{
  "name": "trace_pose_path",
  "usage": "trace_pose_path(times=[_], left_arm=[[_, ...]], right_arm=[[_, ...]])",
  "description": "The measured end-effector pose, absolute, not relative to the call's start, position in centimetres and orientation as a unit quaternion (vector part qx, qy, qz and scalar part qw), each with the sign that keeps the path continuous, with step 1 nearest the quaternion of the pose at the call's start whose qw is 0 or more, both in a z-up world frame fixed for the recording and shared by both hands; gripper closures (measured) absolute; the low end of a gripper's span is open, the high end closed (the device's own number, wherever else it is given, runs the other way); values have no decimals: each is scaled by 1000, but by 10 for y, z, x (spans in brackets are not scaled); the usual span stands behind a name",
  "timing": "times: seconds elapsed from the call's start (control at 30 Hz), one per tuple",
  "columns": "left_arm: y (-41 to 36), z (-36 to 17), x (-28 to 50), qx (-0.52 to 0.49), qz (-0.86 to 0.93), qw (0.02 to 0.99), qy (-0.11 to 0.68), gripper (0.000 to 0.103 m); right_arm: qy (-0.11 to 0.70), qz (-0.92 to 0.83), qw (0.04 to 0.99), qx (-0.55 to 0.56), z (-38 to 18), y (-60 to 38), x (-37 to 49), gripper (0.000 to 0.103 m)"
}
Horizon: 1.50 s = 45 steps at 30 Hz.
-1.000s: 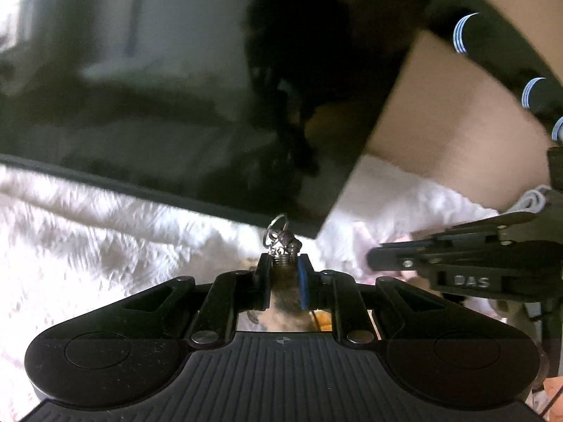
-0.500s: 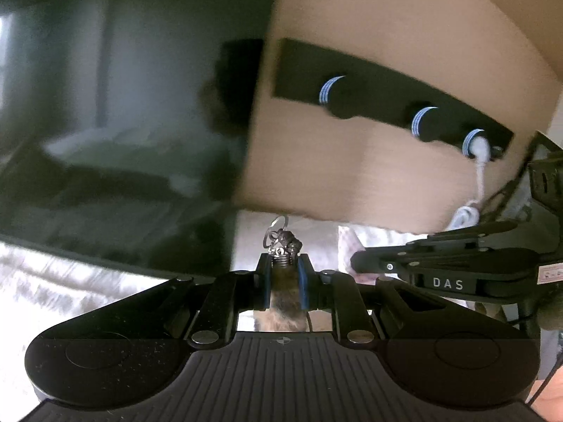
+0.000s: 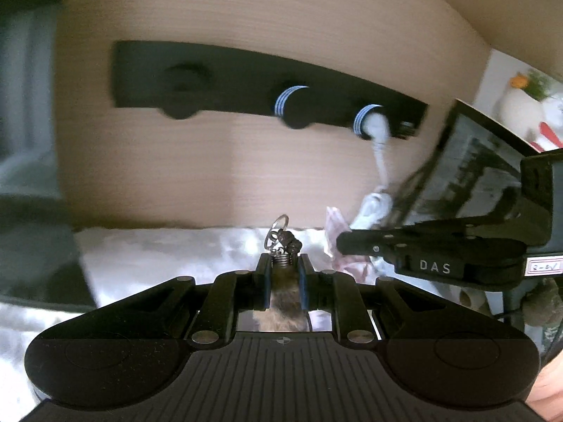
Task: Organize soft objects
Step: 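Carry the pink tissue and skull keychain into the pink box and open both grippers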
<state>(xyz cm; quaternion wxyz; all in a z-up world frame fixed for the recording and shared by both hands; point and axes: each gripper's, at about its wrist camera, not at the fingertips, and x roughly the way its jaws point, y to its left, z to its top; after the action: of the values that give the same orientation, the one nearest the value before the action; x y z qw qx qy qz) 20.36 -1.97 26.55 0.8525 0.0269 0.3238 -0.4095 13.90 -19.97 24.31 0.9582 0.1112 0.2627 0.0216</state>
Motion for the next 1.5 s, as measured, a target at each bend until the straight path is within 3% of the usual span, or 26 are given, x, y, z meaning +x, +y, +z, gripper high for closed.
trace_pose_path(times=[0.33,0.8,1.03,1.5], left_arm=[[-75,237,215,15,-465,811,356,85],[-107,170,276,-49,-469,783,405,85],[-135,114,291,-3,-434,781,448,84],[-150,61,310,23,-384,769,510,80]], right_arm=[[246,-30,958,147,229,-251,114,98],[258,-52,950,170,188,-268,154,98],[294,-65,938,172,149,-271,173,98],[400,-49,903,151,52,-249,205,98]])
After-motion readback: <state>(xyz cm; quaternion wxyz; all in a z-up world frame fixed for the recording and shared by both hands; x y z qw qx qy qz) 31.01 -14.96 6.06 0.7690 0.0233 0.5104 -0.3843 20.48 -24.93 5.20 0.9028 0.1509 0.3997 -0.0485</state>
